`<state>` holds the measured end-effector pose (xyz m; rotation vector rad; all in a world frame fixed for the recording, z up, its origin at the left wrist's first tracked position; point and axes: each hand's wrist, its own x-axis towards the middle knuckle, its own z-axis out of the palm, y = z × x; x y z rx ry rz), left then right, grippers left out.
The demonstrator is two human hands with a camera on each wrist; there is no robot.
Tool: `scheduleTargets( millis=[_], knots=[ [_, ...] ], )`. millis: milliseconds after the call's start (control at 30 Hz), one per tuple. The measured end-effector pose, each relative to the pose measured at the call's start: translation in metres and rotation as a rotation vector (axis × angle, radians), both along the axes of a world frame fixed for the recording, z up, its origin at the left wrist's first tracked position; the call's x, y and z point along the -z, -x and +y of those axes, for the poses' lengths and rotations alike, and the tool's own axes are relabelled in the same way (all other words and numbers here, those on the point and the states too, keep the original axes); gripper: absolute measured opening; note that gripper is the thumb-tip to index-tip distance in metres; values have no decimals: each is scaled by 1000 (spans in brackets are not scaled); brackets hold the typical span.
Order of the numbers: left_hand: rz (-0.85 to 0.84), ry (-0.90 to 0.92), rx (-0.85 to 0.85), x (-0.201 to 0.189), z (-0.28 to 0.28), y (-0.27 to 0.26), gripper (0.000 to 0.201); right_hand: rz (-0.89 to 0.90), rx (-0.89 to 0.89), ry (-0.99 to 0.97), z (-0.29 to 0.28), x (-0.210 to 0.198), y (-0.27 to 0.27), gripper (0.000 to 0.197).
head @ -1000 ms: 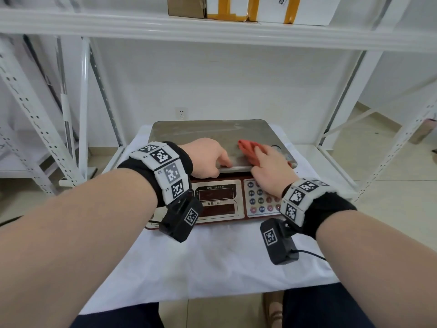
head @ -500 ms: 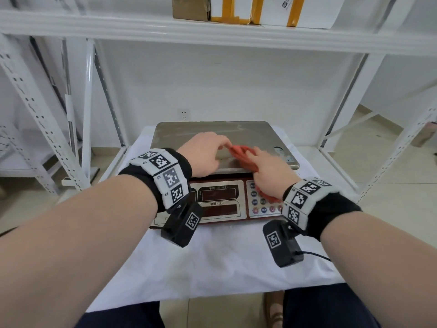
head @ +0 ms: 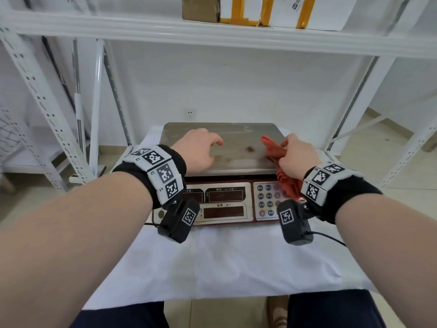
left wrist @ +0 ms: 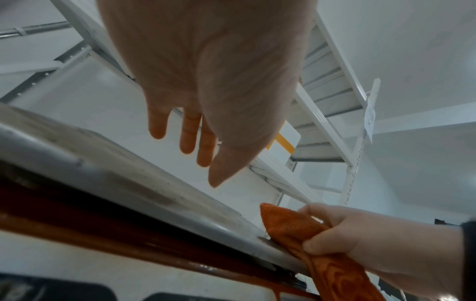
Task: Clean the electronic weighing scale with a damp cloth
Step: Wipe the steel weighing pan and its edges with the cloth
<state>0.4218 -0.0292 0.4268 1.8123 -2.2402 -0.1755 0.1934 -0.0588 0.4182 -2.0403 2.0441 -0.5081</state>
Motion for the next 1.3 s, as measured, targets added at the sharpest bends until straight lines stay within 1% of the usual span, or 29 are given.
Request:
scheduleTargets(
  millis=[100,233,267,300,367,400,433,467,500,567,600,667,700,800,867,933,1000,1067,1100,1133,1167,1200,1233,1300],
  knots=[
    [2,-2,-12,-2,0,-5,48,-95,152,100,-10,2,-5,26],
    [23,-12,-18,-7,0,-14,52,-220,267,257,-12,6,-17,18],
    [25,-9,-18,-7,-1,-16,51,-224,277,275,-13,7,-20,19],
    [27,-6,-18,-8,-3,-18,51,-195,258,266,-14,9,-23,21],
    [34,-6,-18,-7,-6,-20,49,-15,140,187,-17,11,-28,26],
    [37,-8,-17,-6,-7,-20,48,72,85,141,-17,10,-31,33],
    [38,-11,-16,-5,-9,-21,47,99,55,112,-19,8,-32,40],
    [37,-11,-14,-4,-10,-21,47,95,38,79,-20,5,-33,45],
    [33,-10,-12,-4,-12,-21,47,45,34,26,-21,1,-33,46],
    [29,-5,-8,-3,-14,-21,45,-104,51,-80,-22,-7,-33,41],
    [29,-4,-6,-3,-15,-20,44,-117,49,-121,-22,-10,-32,40],
    [29,2,-1,-4,-16,-20,44,-32,17,-162,-24,-13,-30,40],
    [30,8,2,-4,-17,-19,44,-3,10,-155,-23,-14,-30,38],
    [34,15,6,-4,-17,-18,43,83,-21,-122,-20,-17,-32,23],
    [36,10,8,-4,-16,-17,43,122,1,-123,-21,-18,-34,26],
    [37,6,6,-4,-15,-16,44,163,22,-169,-21,-20,-33,32],
    [33,7,3,-5,-14,-17,44,122,19,-222,-20,-21,-33,31],
    [31,4,2,-6,-13,-19,44,13,-20,-249,-19,-20,-34,31],
    [30,2,2,-6,-13,-20,44,-4,-17,-231,-18,-21,-36,30],
    [29,2,3,-7,-12,-21,44,21,-5,-223,-19,-21,-37,28],
    [27,5,5,-8,-12,-22,44,78,2,-216,-19,-20,-38,23],
    [24,10,6,-8,-11,-23,44,157,22,-196,-22,-18,-39,25],
    [21,18,6,-9,-10,-24,43,181,56,-139,-25,-17,-38,27],
    [3,42,-9,-9,-8,-27,43,138,106,12,-31,-13,-34,25]
  ],
)
